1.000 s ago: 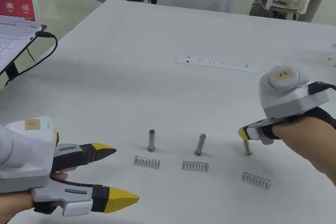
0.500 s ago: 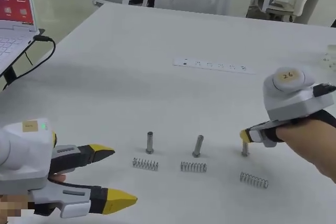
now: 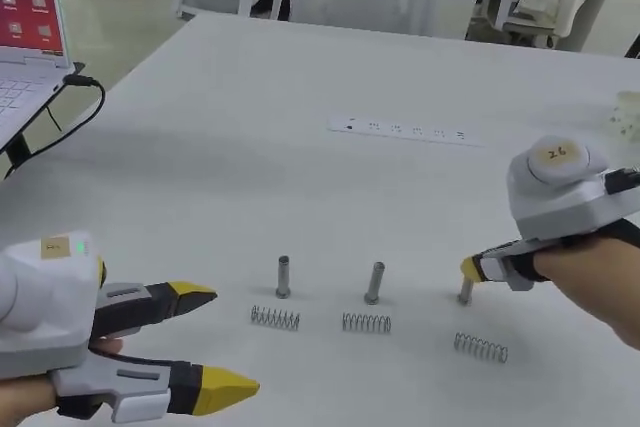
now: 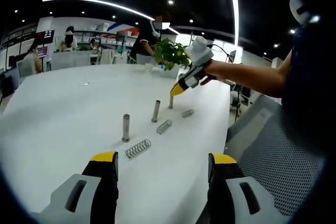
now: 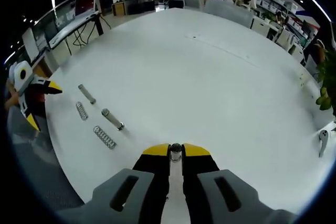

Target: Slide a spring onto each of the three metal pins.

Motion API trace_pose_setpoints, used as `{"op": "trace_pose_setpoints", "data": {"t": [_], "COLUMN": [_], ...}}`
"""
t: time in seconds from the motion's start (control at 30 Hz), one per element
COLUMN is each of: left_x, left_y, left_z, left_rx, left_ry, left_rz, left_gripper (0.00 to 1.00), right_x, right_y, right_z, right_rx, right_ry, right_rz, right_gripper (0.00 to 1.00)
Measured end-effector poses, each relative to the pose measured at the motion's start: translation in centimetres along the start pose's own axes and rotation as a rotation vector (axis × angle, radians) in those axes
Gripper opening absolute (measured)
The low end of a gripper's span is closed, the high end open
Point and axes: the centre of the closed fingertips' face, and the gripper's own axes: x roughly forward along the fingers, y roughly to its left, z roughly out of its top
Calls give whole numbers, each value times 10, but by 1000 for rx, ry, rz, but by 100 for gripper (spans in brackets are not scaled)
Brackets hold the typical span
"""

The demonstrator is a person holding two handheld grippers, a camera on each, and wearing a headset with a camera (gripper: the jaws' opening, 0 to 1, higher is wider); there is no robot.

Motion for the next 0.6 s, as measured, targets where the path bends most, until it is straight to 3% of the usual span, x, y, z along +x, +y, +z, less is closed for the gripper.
{"op": "trace_pose_setpoints", "data": {"t": [0.6], "left_x": [0], "left_y": [0], "left_z": [0], "left_rx": [0], "left_ry": [3], "left_rz": [-1], "left_gripper": [64], "right_x": [-2], "right_y": [1], "right_z": [-4], "right_rx": [-72], "right_ry": [29], "right_rz": [15], "right_gripper": [6]}}
